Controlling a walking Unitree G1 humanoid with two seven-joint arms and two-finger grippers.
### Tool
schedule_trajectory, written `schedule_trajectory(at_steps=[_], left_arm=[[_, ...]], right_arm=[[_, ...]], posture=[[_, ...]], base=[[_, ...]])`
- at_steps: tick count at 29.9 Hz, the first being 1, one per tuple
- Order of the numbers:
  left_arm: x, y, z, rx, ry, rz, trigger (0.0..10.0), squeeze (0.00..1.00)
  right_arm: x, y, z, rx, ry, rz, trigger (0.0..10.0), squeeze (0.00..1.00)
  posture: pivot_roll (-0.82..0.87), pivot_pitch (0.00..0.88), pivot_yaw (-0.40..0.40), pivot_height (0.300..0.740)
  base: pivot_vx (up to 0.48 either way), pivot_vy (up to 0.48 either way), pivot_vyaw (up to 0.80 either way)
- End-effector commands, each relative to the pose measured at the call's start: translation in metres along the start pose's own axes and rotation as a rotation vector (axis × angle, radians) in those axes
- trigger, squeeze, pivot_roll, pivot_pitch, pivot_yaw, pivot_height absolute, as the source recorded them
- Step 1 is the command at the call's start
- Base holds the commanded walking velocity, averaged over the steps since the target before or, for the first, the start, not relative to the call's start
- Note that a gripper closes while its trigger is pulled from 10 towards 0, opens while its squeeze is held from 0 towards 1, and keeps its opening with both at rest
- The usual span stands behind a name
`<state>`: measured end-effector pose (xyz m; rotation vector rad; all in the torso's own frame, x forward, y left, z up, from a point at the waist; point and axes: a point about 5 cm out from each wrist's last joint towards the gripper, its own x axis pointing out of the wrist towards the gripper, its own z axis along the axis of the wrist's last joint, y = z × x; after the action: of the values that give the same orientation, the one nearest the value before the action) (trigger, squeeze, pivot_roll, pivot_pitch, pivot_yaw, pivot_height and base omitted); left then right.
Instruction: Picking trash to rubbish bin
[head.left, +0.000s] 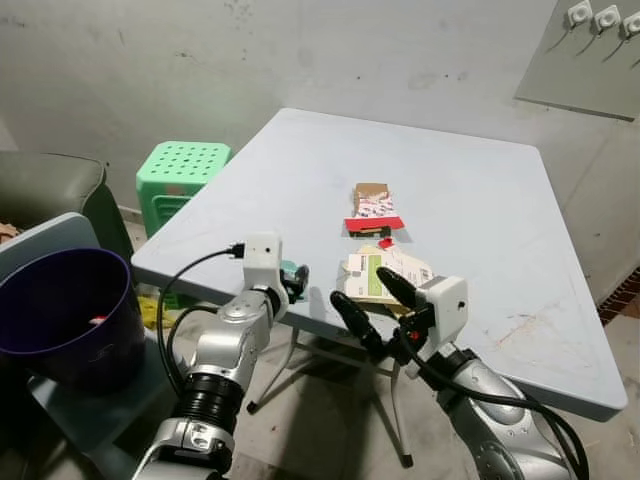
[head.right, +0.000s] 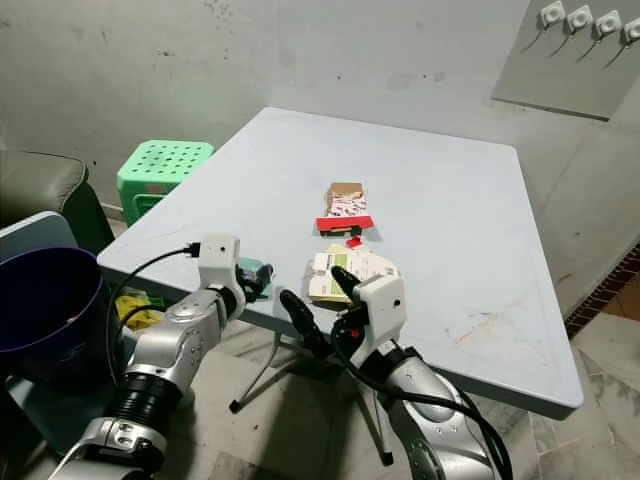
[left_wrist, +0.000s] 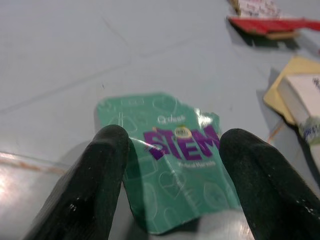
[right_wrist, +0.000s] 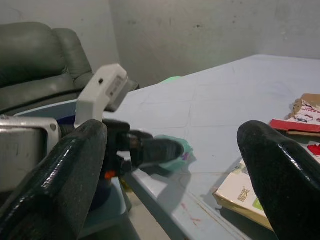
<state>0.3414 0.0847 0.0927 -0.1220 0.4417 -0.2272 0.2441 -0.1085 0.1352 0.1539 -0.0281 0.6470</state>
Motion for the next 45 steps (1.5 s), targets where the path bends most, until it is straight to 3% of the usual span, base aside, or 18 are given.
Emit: schedule_trajectory(at_steps=[1,11,12,13,14,15,16,25,43,44,45], left_arm=[[0.002,-0.003,0.000,0.011,0.029,-0.002,10.0,0.00],[0.002,0.002,-0.011,0.005,0.098,0.003,10.0,0.00],[0.002,0.003,-0.010,0.001,0.095,-0.005,8.0,0.00],[0.001,0.004,-0.011,0.002,0.100,0.001,4.0,0.00],[0.001,0.005,-0.011,0.005,0.104,0.007,3.4,0.00],[0.001,0.005,-0.011,0.007,0.106,0.009,1.1,0.00],[0.002,0.006,-0.012,0.010,0.111,0.009,0.0,0.00],[0.000,0.006,-0.016,0.088,0.145,-0.019,0.0,0.00],[-0.001,0.005,-0.017,0.119,0.164,-0.044,0.0,0.00],[-0.001,0.004,-0.013,0.128,0.142,-0.047,1.1,0.00],[-0.002,0.005,-0.011,0.129,0.125,-0.048,7.6,0.00]], right_arm=[[-0.001,-0.001,0.008,-0.008,-0.021,-0.007,10.0,0.00],[0.002,-0.003,0.012,-0.007,-0.034,-0.015,10.0,0.00],[0.003,-0.003,0.013,-0.006,-0.039,-0.017,10.0,0.00],[0.003,-0.003,0.014,-0.003,-0.044,-0.018,10.0,0.00],[0.003,-0.003,0.015,0.000,-0.048,-0.019,10.0,0.00],[0.003,-0.003,0.015,0.002,-0.050,-0.020,10.0,0.00],[0.004,-0.004,0.016,0.008,-0.055,-0.022,10.0,0.00],[0.005,-0.001,0.026,0.087,-0.119,-0.014,10.0,0.00],[0.004,-0.002,0.029,0.104,-0.138,-0.031,10.0,0.00],[0.004,-0.002,0.029,0.105,-0.138,-0.031,10.0,0.00],[0.004,-0.002,0.029,0.105,-0.138,-0.030,10.0,0.00]], posture=[[-0.11,0.000,-0.029,0.740],[-0.10,0.000,-0.032,0.740],[-0.10,0.000,-0.034,0.740],[-0.10,0.000,-0.034,0.740],[-0.10,0.000,-0.034,0.740],[-0.10,0.000,-0.034,0.740],[-0.09,0.000,-0.034,0.740],[-0.09,0.000,-0.025,0.740],[-0.10,0.000,-0.014,0.740],[-0.10,0.000,-0.014,0.740],[-0.10,0.000,-0.014,0.740]], base=[[0.000,0.000,0.00],[0.000,0.000,0.00],[0.000,0.000,0.00],[0.000,0.000,0.00],[0.000,0.000,0.00],[0.000,0.000,0.00],[0.000,0.000,0.00],[0.000,0.000,0.00],[0.000,0.000,0.00],[0.000,0.000,0.00],[0.000,0.000,0.00]])
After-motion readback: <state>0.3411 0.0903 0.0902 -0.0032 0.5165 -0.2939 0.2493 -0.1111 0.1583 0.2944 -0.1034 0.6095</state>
